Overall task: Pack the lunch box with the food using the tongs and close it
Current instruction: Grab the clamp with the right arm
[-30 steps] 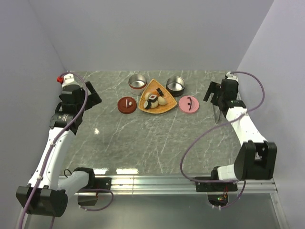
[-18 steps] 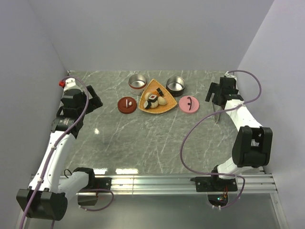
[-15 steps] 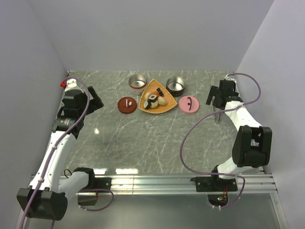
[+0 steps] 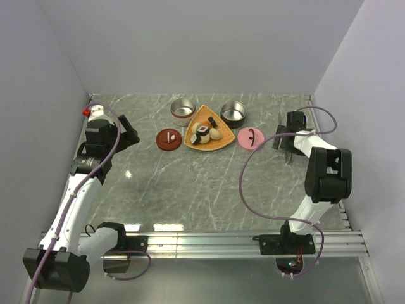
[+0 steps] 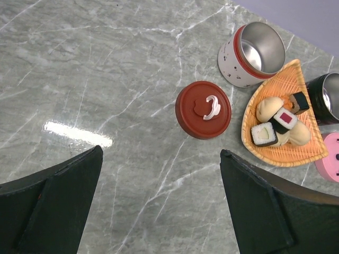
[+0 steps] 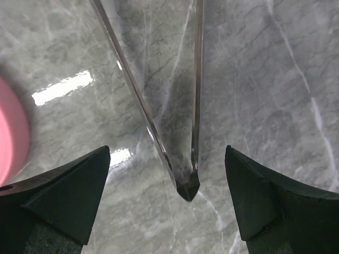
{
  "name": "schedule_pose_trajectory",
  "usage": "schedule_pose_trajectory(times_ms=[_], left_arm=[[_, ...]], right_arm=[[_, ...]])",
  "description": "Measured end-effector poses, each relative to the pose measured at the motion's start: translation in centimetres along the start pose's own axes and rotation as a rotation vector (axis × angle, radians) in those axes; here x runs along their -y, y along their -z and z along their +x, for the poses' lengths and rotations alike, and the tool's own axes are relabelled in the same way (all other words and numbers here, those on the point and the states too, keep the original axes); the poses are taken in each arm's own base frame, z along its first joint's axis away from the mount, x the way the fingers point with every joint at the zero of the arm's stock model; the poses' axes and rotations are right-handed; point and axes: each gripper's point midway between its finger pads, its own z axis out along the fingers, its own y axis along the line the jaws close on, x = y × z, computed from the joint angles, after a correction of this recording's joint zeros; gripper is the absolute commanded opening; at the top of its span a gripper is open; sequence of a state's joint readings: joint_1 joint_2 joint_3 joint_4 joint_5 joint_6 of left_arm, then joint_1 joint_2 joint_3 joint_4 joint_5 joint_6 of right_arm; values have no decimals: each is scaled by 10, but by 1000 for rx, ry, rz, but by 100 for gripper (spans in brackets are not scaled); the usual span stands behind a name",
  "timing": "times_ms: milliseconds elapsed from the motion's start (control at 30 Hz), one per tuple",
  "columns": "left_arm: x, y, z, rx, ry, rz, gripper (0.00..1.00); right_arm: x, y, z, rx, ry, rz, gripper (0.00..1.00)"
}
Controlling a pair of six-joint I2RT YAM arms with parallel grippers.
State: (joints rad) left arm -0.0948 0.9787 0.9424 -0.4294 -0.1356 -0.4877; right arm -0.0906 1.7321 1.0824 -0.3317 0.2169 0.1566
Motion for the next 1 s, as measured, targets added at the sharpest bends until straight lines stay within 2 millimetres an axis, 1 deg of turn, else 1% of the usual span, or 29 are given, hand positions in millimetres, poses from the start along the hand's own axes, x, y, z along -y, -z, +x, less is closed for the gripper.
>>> schedule_pose_trajectory(times_ms=[167,233,267,367,500,600,700,733,800,900,1000], left_arm=[[-3,1,4,-3,0,-3,100],[-3,2,4,-1,0,-2,100],[-3,3,4,0,0,-2,99],[-3,3,4,0,0,-2,99],[-3,3,4,0,0,-3,100],[-3,3,4,0,0,-4,100],[-4,3,4,-2,0,-7,99],[-4,3,4,-3,0,-8,100],[-5,4,4,-1,0,-10,99],[-5,8,2,7,1,-11,99],[-5,10,1,15,2,-9,99]], right_arm=[[2,-11,7,-34,0,10,93],[4,-13,7,-40,-5,9,89],[5,-15,6,-42,-9,7,86],[7,-20,-1,-44,-20,-2,81],[14,-29,-7,-53,-40,-13,79],[17,-32,-5,-68,-45,-22,79],[17,-31,-2,-90,-38,-27,69],[16,-32,-2,-99,-36,-30,64],[14,-35,-5,-107,-35,-35,64],[12,-40,-8,-116,-35,-40,70],[11,-39,-8,-123,-35,-46,71]])
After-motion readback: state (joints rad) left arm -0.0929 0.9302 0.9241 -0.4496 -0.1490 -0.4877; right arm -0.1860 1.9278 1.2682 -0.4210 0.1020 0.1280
